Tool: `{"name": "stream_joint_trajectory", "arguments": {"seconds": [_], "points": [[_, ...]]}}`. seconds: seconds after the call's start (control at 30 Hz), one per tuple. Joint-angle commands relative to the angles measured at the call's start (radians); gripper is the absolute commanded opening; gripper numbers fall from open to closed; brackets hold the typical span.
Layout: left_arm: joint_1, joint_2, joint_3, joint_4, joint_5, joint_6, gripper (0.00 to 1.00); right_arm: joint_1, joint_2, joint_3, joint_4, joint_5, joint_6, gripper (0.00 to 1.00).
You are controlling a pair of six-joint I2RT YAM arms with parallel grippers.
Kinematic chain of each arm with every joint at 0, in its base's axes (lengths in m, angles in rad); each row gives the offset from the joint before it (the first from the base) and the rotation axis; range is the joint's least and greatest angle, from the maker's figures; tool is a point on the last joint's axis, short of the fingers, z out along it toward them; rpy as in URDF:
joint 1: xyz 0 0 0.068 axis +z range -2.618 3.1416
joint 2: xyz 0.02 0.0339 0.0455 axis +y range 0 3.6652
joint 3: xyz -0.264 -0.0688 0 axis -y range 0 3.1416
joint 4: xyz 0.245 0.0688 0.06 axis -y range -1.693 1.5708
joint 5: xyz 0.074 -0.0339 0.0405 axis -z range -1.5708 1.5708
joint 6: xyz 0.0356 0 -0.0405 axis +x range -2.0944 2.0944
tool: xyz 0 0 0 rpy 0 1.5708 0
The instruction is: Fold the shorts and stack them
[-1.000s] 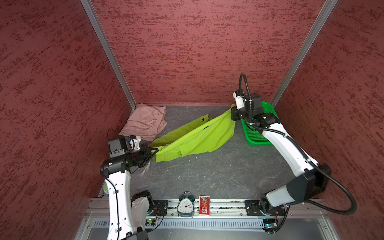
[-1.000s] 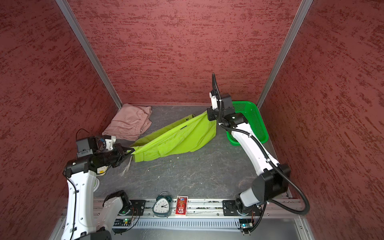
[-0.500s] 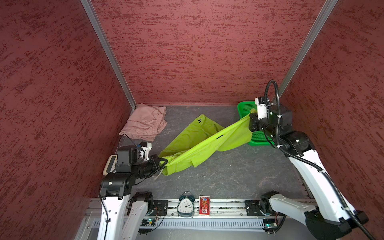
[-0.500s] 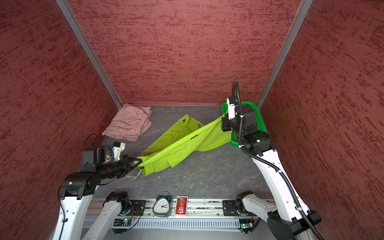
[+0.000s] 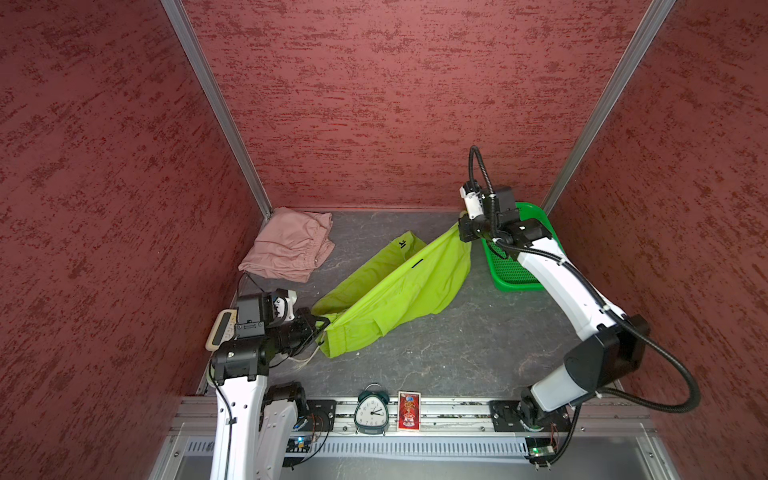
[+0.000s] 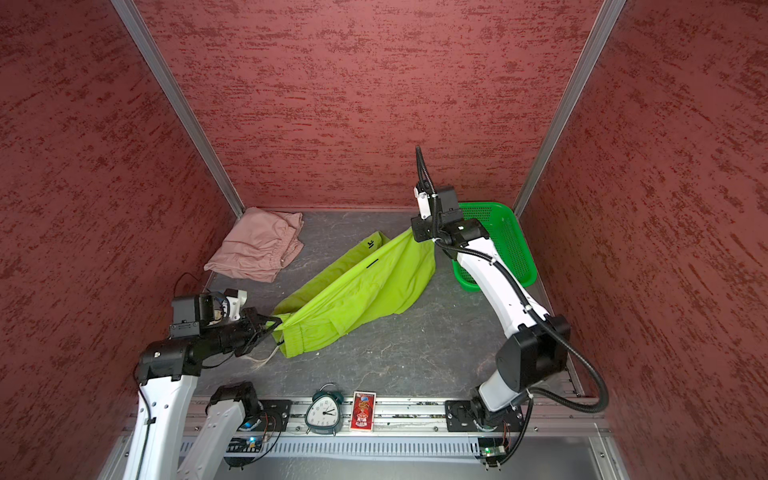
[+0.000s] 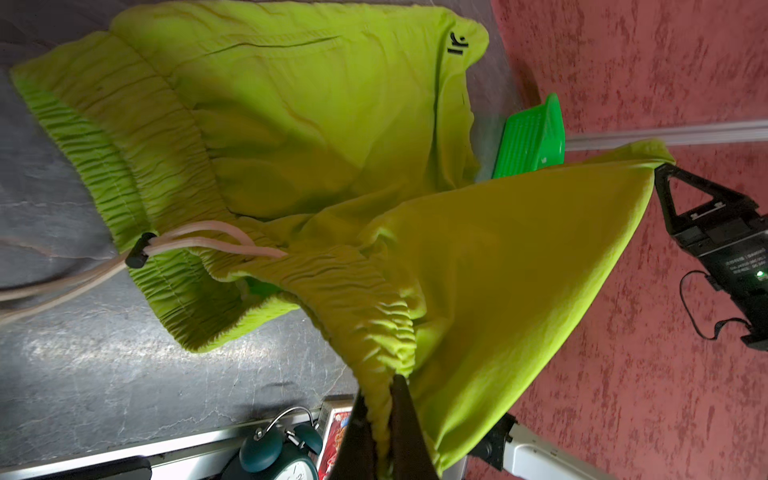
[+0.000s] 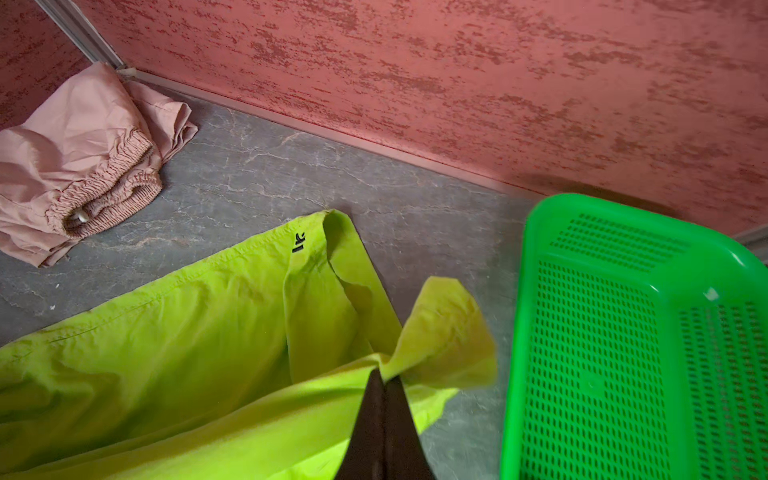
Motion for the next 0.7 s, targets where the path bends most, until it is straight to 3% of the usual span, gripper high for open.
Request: {"name": "stream_joint_trajectory", "arguments": {"seconds": [0.0, 0.13, 0.4, 0.47, 0.57, 0.67], "points": [[0.101, -0.004, -0.055, -0.031, 0.055, 0.039, 0.00, -0.025, 0.102, 0.116, 0.123, 0.069, -0.085, 0.00], [0.216, 0.025, -0.052, -0.041, 0.102, 0.087, 0.00, -0.025, 0.233, 0.193, 0.138, 0.052, -0.099, 0.00], [0.300, 0.196, -0.007, 0.019, -0.003, 0.177, 0.00, -0.025, 0.466, 0.376, 0.122, 0.032, -0.102, 0.00], [0.385, 0.229, -0.008, 0.006, 0.066, 0.222, 0.00, -0.025, 0.512, 0.414, 0.112, 0.030, -0.104, 0.00], [0.459, 0.230, 0.001, 0.022, 0.078, 0.166, 0.00, -0.025, 0.580, 0.483, 0.094, 0.021, -0.101, 0.00], [0.458, 0.210, -0.025, 0.100, 0.070, 0.077, 0.00, -0.025, 0.646, 0.547, 0.078, -0.004, -0.085, 0.00]]}}
